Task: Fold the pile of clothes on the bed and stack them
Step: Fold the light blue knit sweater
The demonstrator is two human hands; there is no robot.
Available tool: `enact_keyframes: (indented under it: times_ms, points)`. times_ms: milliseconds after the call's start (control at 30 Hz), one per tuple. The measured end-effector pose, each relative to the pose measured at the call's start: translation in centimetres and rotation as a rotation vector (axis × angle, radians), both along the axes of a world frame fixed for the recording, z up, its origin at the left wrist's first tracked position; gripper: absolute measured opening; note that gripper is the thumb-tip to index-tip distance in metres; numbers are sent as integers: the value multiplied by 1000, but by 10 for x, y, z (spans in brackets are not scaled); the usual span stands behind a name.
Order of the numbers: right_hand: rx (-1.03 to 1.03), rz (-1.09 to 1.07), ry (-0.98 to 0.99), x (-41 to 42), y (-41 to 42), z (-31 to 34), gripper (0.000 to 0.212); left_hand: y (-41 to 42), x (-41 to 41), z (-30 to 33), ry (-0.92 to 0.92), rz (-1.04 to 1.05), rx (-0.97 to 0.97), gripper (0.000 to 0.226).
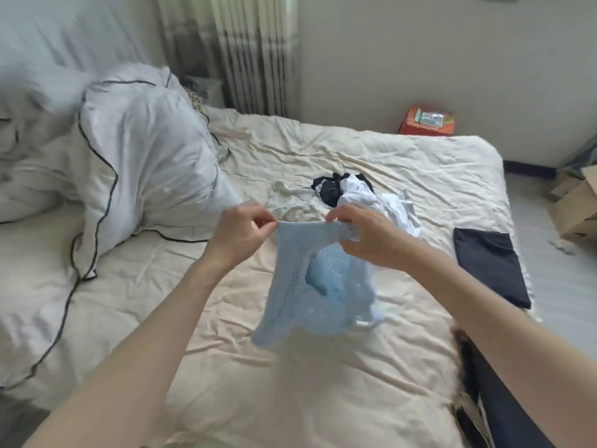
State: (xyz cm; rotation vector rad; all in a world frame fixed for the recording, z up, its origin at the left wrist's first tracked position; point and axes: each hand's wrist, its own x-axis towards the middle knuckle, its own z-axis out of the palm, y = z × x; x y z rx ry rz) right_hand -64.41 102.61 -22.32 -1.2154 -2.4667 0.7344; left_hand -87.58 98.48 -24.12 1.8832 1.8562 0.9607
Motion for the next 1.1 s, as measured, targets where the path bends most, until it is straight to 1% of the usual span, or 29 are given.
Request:
enact_keyframes:
  times_ms: [67, 133, 200, 300, 400, 500, 567, 600, 700, 767, 800, 833, 900, 933, 967, 1000, 1100]
  points:
    - [38, -33, 165, -20, 5, 46, 20, -7, -21, 46, 72, 37, 98, 1]
    - [83, -10, 315, -43, 5, 91, 13, -21, -39, 82, 100, 96, 176, 2]
    - [147, 47, 362, -70, 0, 126, 9, -39, -55, 105, 89, 163, 227, 3]
    - [229, 149, 367, -114, -14, 162, 8, -66, -77, 122, 73, 262, 247, 5]
    - [228, 202, 384, -155, -30, 181, 10, -98, -94, 126, -18, 325, 254, 7]
    - [222, 242, 381, -190, -48, 185, 13, -133, -99, 114, -123, 367, 267, 5]
    - [217, 252, 398, -212, -61, 185, 13, -151, -106, 97, -110, 452, 227, 6]
    - [209, 251, 413, -223, -68, 185, 13, -159, -112, 88, -83, 502, 171, 6]
    - [235, 268, 427, -252, -84, 185, 10, -183, -136, 66, 29, 631, -11, 29]
    - [283, 281, 377, -271, -91, 184, 9, -203, -157, 67, 21, 683, -38, 28]
    - [305, 285, 353, -281, -94, 181, 9, -212, -169, 71, -15, 687, -53, 24]
    - [320, 279, 339, -290, -95, 178, 9, -221, -183, 78, -115, 673, -62, 18]
    - [298, 222, 322, -305, -92, 167, 10, -234, -208, 97, -449, 607, -67, 10]
    - [263, 183, 306, -310, -91, 159, 11, -237, -219, 108, -576, 571, -52, 10]
    - [216, 147, 284, -314, -91, 152, 12, -238, -229, 120, -611, 544, -37, 11]
    - [167, 119, 276, -318, -93, 142, 12, -236, -238, 130, -588, 528, -29, 11]
    - [106, 102, 384, -325, -118, 115, 15, -226, -252, 154, -562, 502, -1, 13]
